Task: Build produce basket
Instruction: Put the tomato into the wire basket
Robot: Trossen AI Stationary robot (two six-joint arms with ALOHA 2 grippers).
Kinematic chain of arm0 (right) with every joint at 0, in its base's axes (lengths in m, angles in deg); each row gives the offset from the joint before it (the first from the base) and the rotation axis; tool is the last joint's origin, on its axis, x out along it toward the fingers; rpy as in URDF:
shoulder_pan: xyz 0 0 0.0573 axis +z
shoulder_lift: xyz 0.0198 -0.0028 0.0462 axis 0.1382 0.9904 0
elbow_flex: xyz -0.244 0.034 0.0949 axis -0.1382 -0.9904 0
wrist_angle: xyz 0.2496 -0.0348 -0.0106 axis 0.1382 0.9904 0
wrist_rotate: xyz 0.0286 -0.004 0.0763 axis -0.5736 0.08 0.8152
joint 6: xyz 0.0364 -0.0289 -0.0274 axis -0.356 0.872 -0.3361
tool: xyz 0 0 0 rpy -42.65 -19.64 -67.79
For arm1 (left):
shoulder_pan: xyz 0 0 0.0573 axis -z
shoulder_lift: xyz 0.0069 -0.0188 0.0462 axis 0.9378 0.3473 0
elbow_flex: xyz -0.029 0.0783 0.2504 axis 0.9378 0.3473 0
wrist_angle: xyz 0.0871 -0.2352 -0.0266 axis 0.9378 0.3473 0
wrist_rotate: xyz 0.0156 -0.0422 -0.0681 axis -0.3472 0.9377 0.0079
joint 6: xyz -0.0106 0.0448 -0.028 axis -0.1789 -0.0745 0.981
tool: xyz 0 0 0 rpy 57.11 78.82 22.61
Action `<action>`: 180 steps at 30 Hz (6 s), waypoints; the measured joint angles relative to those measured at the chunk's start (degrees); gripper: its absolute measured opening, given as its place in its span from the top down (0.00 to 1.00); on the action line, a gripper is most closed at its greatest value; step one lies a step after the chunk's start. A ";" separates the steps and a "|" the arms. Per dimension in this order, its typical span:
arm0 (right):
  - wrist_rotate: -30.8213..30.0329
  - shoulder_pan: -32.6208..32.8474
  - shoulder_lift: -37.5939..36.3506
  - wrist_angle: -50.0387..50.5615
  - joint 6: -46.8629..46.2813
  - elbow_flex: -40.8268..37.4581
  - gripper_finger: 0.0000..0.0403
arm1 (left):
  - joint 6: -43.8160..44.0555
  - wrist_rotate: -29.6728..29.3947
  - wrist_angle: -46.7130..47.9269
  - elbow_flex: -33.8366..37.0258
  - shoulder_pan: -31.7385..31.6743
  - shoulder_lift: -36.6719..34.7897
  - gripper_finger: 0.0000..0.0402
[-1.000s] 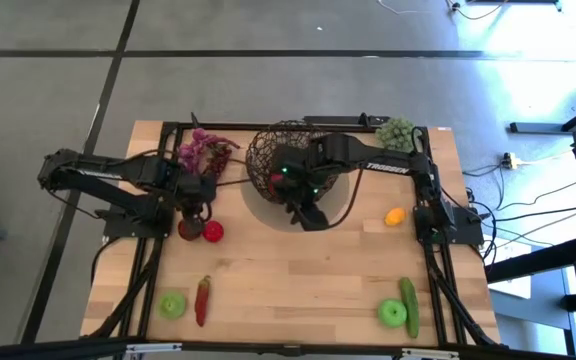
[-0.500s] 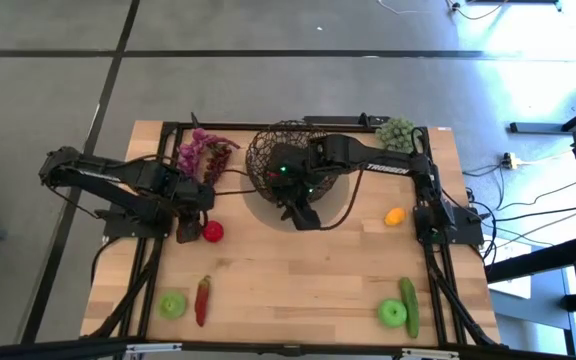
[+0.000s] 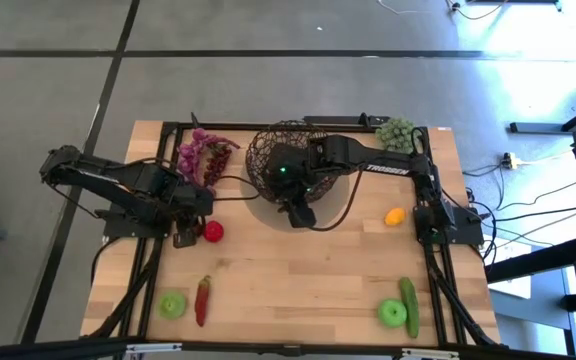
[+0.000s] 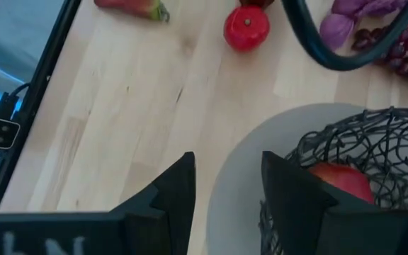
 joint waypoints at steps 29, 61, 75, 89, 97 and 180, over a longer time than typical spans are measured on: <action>-0.02 0.00 0.02 -7.14 0.00 0.00 0.62 | 10.01 -2.20 -0.11 0.00 -0.09 0.00 0.99; -0.04 -0.01 0.02 -8.93 0.01 0.00 0.62 | 10.08 -0.64 -10.79 8.31 -3.48 7.18 0.33; -0.04 -0.01 0.04 -9.84 0.01 -0.01 0.62 | 10.05 -1.21 -18.35 14.46 -3.48 8.37 0.33; -0.04 -0.01 0.04 -10.02 0.00 -0.02 0.62 | 9.96 -2.13 -19.39 14.64 -4.16 8.39 0.17; -0.04 -0.01 0.04 -10.03 0.01 -0.01 0.62 | 8.72 -2.09 -20.42 16.40 -4.70 8.39 0.03; -0.03 0.00 0.04 -10.18 0.01 -0.01 0.62 | 19.32 -1.57 -41.02 30.53 -4.55 8.35 0.31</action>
